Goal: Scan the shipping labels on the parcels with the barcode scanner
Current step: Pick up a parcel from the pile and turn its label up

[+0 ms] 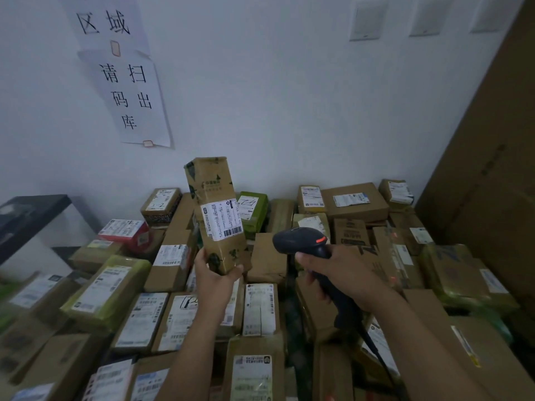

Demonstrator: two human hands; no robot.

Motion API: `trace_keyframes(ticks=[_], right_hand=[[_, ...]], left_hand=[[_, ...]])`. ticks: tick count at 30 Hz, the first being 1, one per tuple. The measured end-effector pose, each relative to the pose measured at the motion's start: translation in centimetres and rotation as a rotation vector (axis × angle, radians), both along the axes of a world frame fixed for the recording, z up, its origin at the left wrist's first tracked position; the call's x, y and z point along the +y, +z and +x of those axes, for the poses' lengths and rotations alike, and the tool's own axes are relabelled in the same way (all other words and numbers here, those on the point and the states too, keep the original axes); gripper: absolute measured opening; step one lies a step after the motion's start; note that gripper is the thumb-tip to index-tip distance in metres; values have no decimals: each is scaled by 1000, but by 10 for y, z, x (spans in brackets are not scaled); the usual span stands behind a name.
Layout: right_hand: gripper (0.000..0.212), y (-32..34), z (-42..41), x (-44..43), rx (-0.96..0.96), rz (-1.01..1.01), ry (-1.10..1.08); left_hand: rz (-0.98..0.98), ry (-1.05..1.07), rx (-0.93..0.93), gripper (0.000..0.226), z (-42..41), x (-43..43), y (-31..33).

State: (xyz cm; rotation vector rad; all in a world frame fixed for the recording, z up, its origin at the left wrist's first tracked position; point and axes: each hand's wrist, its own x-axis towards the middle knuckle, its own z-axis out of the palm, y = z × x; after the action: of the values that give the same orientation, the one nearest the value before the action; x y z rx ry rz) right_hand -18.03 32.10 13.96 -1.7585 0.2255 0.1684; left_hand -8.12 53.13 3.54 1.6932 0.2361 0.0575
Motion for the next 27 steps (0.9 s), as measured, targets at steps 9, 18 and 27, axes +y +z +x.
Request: trace_keyframes(ticks=[9, 18, 27], right_hand=[[25, 3, 3, -2, 24, -39, 9], [25, -1, 22, 4, 12, -25, -32], [32, -24, 84, 24, 28, -91, -148]], left_hand=[[-1, -71, -9, 91, 2, 0, -8], [-21, -47, 69, 72, 23, 11, -11], [-32, -116, 284, 40, 103, 40, -29]])
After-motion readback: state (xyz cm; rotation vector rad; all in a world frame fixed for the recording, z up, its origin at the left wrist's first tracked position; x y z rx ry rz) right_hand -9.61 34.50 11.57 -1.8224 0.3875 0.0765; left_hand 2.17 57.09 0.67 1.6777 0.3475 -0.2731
